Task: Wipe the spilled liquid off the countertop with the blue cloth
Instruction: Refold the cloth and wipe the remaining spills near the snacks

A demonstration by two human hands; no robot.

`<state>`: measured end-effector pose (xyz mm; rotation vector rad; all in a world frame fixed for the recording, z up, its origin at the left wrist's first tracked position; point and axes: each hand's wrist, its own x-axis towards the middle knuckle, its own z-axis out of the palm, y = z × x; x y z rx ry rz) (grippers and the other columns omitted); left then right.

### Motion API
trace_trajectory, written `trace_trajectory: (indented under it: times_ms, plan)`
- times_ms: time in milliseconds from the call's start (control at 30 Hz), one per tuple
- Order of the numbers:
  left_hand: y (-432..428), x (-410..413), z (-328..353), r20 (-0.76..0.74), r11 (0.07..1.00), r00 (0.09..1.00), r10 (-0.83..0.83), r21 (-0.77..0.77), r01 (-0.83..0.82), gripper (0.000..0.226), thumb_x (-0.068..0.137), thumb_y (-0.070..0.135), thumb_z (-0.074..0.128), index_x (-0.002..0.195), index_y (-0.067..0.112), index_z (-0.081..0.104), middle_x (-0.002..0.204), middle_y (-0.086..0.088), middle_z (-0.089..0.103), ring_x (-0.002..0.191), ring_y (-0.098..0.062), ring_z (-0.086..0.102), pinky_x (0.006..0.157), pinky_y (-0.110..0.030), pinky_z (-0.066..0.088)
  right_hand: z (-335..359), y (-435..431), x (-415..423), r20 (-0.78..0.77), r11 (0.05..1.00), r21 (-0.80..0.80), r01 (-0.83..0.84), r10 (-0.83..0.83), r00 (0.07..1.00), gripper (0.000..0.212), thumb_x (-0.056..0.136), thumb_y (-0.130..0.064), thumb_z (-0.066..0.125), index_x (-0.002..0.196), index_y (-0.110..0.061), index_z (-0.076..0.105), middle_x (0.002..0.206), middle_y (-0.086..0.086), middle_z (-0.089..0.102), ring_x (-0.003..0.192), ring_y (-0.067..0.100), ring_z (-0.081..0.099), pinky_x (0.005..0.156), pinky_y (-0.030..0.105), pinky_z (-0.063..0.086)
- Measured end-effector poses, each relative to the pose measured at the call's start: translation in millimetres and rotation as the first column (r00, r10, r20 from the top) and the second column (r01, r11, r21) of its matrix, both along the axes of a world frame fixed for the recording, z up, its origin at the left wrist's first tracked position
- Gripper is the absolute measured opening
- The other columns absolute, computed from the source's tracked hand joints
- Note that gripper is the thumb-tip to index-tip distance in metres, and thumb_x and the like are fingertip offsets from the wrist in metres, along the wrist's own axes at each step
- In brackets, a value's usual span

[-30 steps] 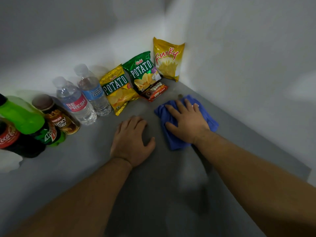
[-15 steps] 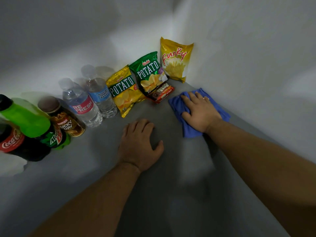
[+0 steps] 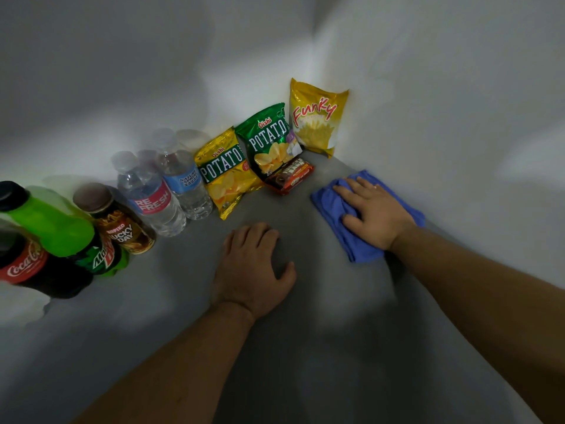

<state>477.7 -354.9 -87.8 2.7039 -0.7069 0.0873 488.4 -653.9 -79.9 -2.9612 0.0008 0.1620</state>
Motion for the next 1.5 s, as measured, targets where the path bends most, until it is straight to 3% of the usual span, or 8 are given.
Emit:
trace_trajectory:
  times_ms: [100, 167, 333, 567, 833, 1100, 1333, 1500]
  plan:
    - [-0.1, -0.6, 0.3, 0.003, 1.0, 1.0, -0.001, 0.004, 0.001, 0.062, 0.083, 0.059, 0.052, 0.131, 0.019, 0.06, 0.139, -0.002, 0.055, 0.131, -0.027, 0.047, 0.113, -0.053, 0.039, 2.4, 17.5, 31.8, -0.007, 0.994, 0.052, 0.099, -0.099, 0.995, 0.077, 0.087, -0.05, 0.025, 0.161, -0.032, 0.025, 0.171, 0.003, 0.021, 0.157, 0.033, 0.014, 0.126, 0.055, 0.01]
    - [-0.6, -0.2, -0.6, 0.001, 1.0, 1.0, -0.002, 0.001, 0.002, 0.062, 0.083, 0.058, 0.053, 0.13, 0.019, 0.06, 0.138, -0.003, 0.055, 0.131, -0.027, 0.048, 0.113, -0.052, 0.039, -1.1, 31.1, 39.0, 0.0, 0.995, 0.014, 0.1, -0.1, 0.995, 0.076, 0.089, -0.051, 0.022, 0.162, -0.033, 0.021, 0.172, 0.004, 0.019, 0.157, 0.036, 0.011, 0.126, 0.057, 0.008]
    - [-1.5, -0.3, -1.0, 0.014, 1.0, 1.0, 0.007, -0.005, -0.007, 0.061, 0.08, 0.058, 0.056, 0.127, 0.019, 0.061, 0.136, -0.004, 0.057, 0.126, -0.029, 0.051, 0.11, -0.052, 0.041, -6.2, 56.9, 15.5, 0.016, 0.998, -0.058, 0.011, -0.01, 1.0, 0.071, 0.099, -0.058, 0.028, 0.164, -0.032, 0.015, 0.172, 0.006, 0.016, 0.158, 0.036, 0.009, 0.126, 0.057, 0.007]
    - [2.2, -4.4, 2.4, -0.013, 0.999, 1.0, 0.017, -0.046, -0.017, 0.064, 0.08, 0.057, 0.054, 0.129, 0.017, 0.062, 0.137, -0.003, 0.058, 0.127, -0.027, 0.05, 0.113, -0.049, 0.04, -6.0, 49.8, -49.9, 0.028, 0.985, -0.013, -0.172, 0.173, 0.985, 0.077, 0.096, -0.071, 0.025, 0.162, -0.033, 0.024, 0.171, -0.001, 0.022, 0.158, 0.027, 0.014, 0.128, 0.051, 0.012]
    - [1.5, -6.2, 5.2, -0.045, 0.998, 0.999, 0.012, -0.063, -0.014, 0.063, 0.083, 0.048, 0.052, 0.135, 0.014, 0.059, 0.144, -0.006, 0.055, 0.135, -0.026, 0.046, 0.118, -0.046, 0.035, -5.8, 68.7, -5.0, 0.015, 0.992, -0.078, 0.095, -0.094, 0.995, 0.069, 0.102, -0.059, 0.028, 0.164, -0.033, 0.014, 0.173, 0.003, 0.015, 0.158, 0.034, 0.008, 0.127, 0.057, 0.007]
    - [2.7, -5.2, 6.0, -0.062, 0.999, 0.998, 0.0, -0.051, -0.003, 0.057, 0.082, 0.034, 0.062, 0.135, 0.013, 0.059, 0.143, -0.006, 0.056, 0.135, -0.026, 0.046, 0.117, -0.043, 0.035, -4.4, 56.1, -59.5, 0.031, 0.983, -0.011, -0.185, 0.185, 0.982, 0.076, 0.095, -0.069, 0.022, 0.163, -0.032, 0.023, 0.171, -0.001, 0.021, 0.158, 0.027, 0.013, 0.128, 0.051, 0.011]
    - [-0.2, -3.2, 6.4, -0.041, 1.0, 0.999, -0.001, -0.016, 0.0, 0.058, 0.078, 0.042, 0.053, 0.128, 0.013, 0.06, 0.138, -0.008, 0.056, 0.131, -0.031, 0.047, 0.112, -0.048, 0.038, -11.2, 67.3, -14.4, 0.034, 0.989, -0.072, 0.13, -0.128, 0.991, 0.076, 0.096, -0.071, 0.021, 0.163, -0.035, 0.014, 0.173, 0.001, 0.014, 0.158, 0.034, 0.008, 0.127, 0.057, 0.005]
    - [-1.2, -4.5, 8.9, -0.056, 1.0, 0.998, -0.019, -0.017, 0.018, 0.062, 0.078, 0.043, 0.051, 0.13, 0.011, 0.06, 0.14, -0.01, 0.056, 0.132, -0.032, 0.047, 0.115, -0.048, 0.037, -10.7, 74.6, -40.7, 0.077, 0.998, -0.03, 0.062, -0.06, 0.995, 0.079, 0.096, -0.074, 0.025, 0.163, -0.032, 0.02, 0.172, 0.002, 0.019, 0.158, 0.033, 0.011, 0.127, 0.056, 0.007]
